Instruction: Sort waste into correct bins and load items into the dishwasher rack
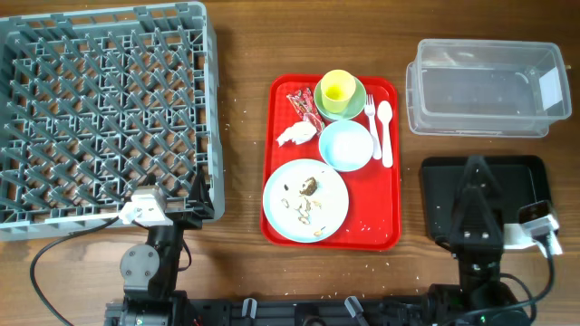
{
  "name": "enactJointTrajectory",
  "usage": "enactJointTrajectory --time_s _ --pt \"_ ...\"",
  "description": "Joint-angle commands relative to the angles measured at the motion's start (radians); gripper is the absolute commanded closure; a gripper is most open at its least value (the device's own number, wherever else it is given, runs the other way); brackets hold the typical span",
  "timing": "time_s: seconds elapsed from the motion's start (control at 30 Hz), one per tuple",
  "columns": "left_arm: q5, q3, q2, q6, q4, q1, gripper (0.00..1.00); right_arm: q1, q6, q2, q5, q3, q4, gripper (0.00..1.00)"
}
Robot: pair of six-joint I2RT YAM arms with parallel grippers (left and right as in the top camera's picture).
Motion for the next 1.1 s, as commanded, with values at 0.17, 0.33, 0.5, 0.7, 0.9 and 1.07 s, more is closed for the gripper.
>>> enactJointTrajectory --time_s 0.17,0.33,0.5,0.7,0.9,1.07 --pt "0.012 -0.005 -0.009 0.02 0.0 0.006 0.0 0.002 -0.909 0.865 -0.41 1.015 -0.937 0.0" --pt "0.012 -0.005 -0.009 0.02 0.0 0.006 0.0 0.276 -1.287 1.37 -0.409 1.624 -1.515 0.0" --pt "0.012 -0.005 -0.009 0.02 0.0 0.006 0.0 0.4 -1.22 1.635 -0.348 1.65 -1.413 0.0" --pt "0.012 -0.005 -0.009 0.02 0.0 0.006 0.0 0.618 -1.297 1.939 0.212 1.65 -1.476 0.07" --pt "0.012 -0.005 -0.009 0.02 0.0 0.006 0.0 0.678 -1.33 2.13 0.385 1.649 -1.568 0.29" --pt "0.012 -0.005 -0.009 0.02 0.0 0.006 0.0 0.675 -1.35 2.131 0.355 1.601 -1.626 0.35"
